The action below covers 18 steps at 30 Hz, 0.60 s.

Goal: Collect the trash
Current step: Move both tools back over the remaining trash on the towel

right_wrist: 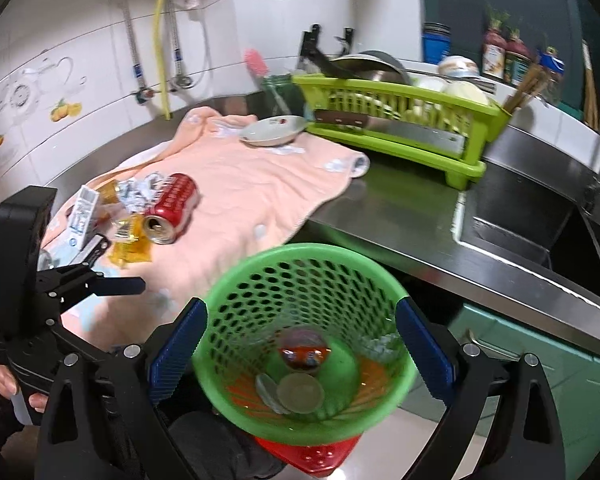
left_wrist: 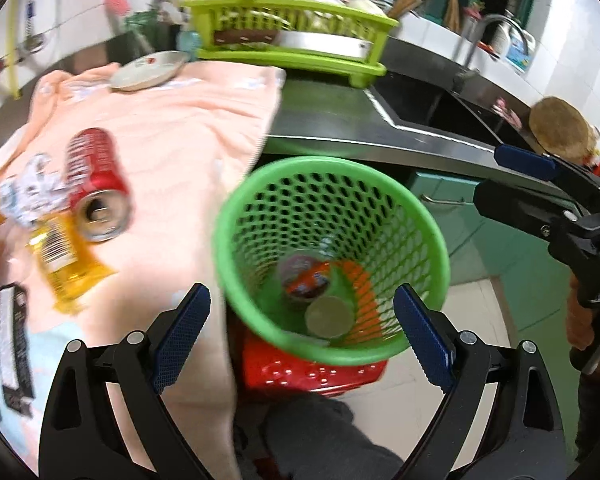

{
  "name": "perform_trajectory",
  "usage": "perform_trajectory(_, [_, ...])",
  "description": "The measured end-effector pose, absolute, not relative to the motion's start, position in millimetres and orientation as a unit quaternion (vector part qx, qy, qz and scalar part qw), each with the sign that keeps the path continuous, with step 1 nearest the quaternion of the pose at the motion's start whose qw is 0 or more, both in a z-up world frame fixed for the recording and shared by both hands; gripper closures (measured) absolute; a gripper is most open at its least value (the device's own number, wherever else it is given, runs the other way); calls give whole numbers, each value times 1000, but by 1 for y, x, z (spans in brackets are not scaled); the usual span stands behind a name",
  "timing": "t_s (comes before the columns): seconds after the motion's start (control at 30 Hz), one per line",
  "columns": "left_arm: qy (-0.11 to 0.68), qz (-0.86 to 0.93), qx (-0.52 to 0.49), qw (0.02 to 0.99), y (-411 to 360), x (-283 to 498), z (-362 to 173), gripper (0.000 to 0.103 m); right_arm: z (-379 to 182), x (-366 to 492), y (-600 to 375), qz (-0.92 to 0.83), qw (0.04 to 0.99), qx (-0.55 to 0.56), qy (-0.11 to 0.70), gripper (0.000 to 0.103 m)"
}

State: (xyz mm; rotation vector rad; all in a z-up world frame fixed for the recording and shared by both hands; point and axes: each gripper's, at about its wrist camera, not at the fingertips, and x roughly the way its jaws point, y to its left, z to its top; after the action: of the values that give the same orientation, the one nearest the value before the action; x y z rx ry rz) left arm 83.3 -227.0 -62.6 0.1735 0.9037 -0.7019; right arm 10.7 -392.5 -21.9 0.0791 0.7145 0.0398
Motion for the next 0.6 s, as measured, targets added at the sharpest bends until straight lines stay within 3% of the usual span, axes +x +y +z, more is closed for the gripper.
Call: perform_trajectory(0.6, [398, -179, 45, 899, -67, 85, -39, 11, -24, 59, -279, 126, 924, -6, 362, 11])
